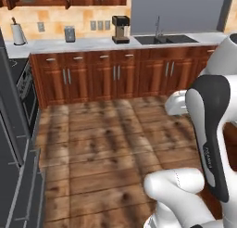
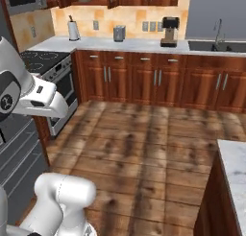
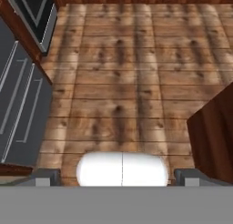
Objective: Pick up the bowls from the cabinet and place each bowl in front of a stool on the dining counter.
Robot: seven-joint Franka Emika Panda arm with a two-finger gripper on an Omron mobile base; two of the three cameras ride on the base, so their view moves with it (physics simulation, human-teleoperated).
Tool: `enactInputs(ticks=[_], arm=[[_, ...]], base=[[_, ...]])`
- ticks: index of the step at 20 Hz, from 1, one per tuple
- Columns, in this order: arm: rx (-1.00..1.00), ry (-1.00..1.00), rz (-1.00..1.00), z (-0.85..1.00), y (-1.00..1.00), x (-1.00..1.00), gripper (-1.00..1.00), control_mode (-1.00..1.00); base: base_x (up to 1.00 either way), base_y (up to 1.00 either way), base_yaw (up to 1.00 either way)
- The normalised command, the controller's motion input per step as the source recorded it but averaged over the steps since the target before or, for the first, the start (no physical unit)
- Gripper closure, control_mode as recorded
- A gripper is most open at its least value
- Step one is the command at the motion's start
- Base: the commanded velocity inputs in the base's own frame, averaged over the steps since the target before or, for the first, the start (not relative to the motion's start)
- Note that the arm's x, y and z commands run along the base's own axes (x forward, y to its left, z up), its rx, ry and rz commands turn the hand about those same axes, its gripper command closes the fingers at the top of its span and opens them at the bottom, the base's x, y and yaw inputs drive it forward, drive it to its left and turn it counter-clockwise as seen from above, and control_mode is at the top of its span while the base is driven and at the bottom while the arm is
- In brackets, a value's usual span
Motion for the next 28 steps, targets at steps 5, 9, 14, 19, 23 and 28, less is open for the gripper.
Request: enactInputs(ticks=[5, 9, 14, 19, 23, 28], arm=[[0.0, 0.0, 0.0, 0.0, 0.0, 0.0, -1.0, 1.0], [0.0, 0.0, 0.0, 0.0, 0.0, 0.0, -1.0, 1.0], [0.0, 0.0, 0.0, 0.0, 0.0, 0.0, -1.0, 1.0], [0.0, 0.0, 0.0, 0.0, 0.0, 0.0, -1.0, 1.0], [0.0, 0.0, 0.0, 0.0, 0.0, 0.0, -1.0, 1.0], [0.0, 0.0, 0.0, 0.0, 0.0, 0.0, -1.0, 1.0]], base=[[1.0, 0.52, 0.0], [1.0, 0.44, 0.0], [1.0, 0.32, 0.0], [1.0, 0.36, 0.0], [1.0, 0.57, 0.0], [1.0, 0.7, 0.0]])
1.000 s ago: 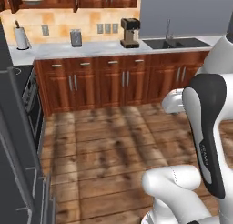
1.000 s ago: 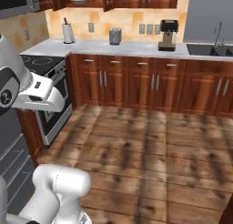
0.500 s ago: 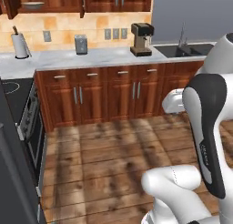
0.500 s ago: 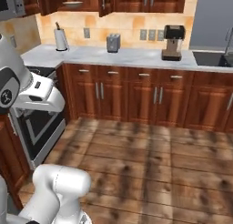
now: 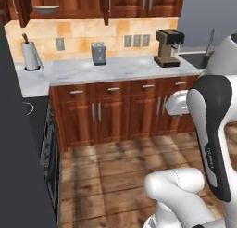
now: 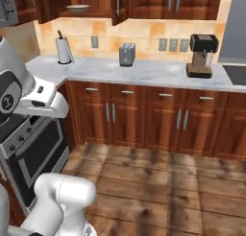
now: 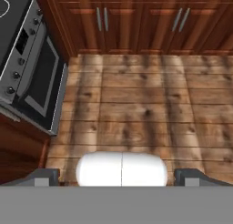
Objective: Pick up the bowls from the cabinet and place each bowl in front of a stool on the dining counter.
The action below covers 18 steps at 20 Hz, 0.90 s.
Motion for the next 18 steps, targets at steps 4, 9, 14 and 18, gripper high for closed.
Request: enactInputs(ticks=[4, 9, 14, 18], arm=[[0.0, 0.0, 0.0, 0.0, 0.0, 0.0, -1.0, 1.0], [0.0, 0.0, 0.0, 0.0, 0.0, 0.0, -1.0, 1.0], [0.0, 0.0, 0.0, 0.0, 0.0, 0.0, -1.0, 1.0], [0.0, 0.0, 0.0, 0.0, 0.0, 0.0, -1.0, 1.0]], base=[[1.0, 0.49, 0.0], [1.0, 0.07, 0.0], [0.98, 0.36, 0.0], [0.95, 0.38, 0.0]])
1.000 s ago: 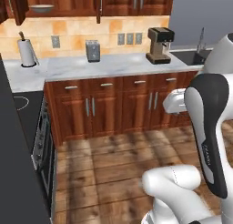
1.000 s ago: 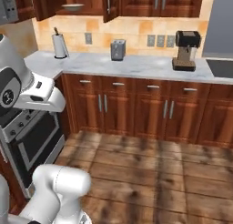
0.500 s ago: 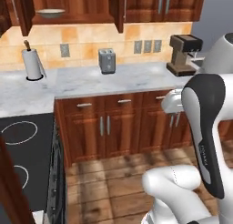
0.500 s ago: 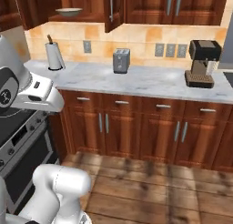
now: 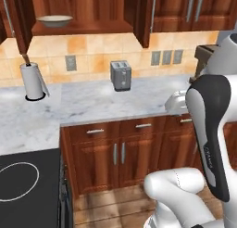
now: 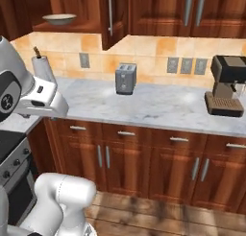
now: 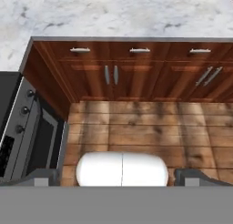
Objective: Pick up the bowls from the cabinet and place each bowl in front of a stool on the dining counter.
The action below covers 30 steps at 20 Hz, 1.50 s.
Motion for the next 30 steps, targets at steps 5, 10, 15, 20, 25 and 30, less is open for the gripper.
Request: enactInputs(ticks=[5, 10, 15, 20, 25, 30], arm=[[0.0, 0.0, 0.0, 0.0, 0.0, 0.0, -1.0, 1.0], [0.0, 0.0, 0.0, 0.0, 0.0, 0.0, -1.0, 1.0], [0.0, 0.0, 0.0, 0.0, 0.0, 0.0, -1.0, 1.0], [0.0, 0.0, 0.0, 0.0, 0.0, 0.0, -1.0, 1.0], [0.0, 0.0, 0.0, 0.0, 0.0, 0.0, -1.0, 1.0], [0.0, 0.0, 0.0, 0.0, 0.0, 0.0, -1.0, 1.0]], base=[[0.79, 0.35, 0.0], [0.44, 0.51, 0.0], [0.38, 0.53, 0.0], [0.59, 0.05, 0.01], [0.64, 0.05, 0.0], [0.6, 0.14, 0.0]])
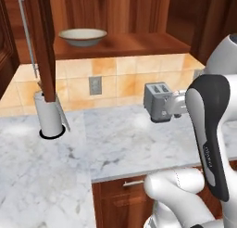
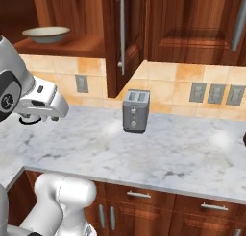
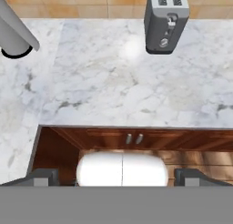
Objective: Pick up the bowls from the cabinet and place each bowl in front of a stool on the dining counter.
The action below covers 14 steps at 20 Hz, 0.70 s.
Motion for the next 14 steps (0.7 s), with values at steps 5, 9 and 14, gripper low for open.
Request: enactInputs(ticks=[5, 9, 14], arm=[[0.0, 0.0, 0.0, 0.0, 0.0, 0.0, -1.0, 1.0], [0.0, 0.0, 0.0, 0.0, 0.0, 0.0, -1.0, 1.0], [0.0, 0.0, 0.0, 0.0, 0.0, 0.0, -1.0, 1.0]], base=[[0.38, 0.37, 0.0], [0.15, 0.42, 0.0], [0.03, 0.3, 0.0]])
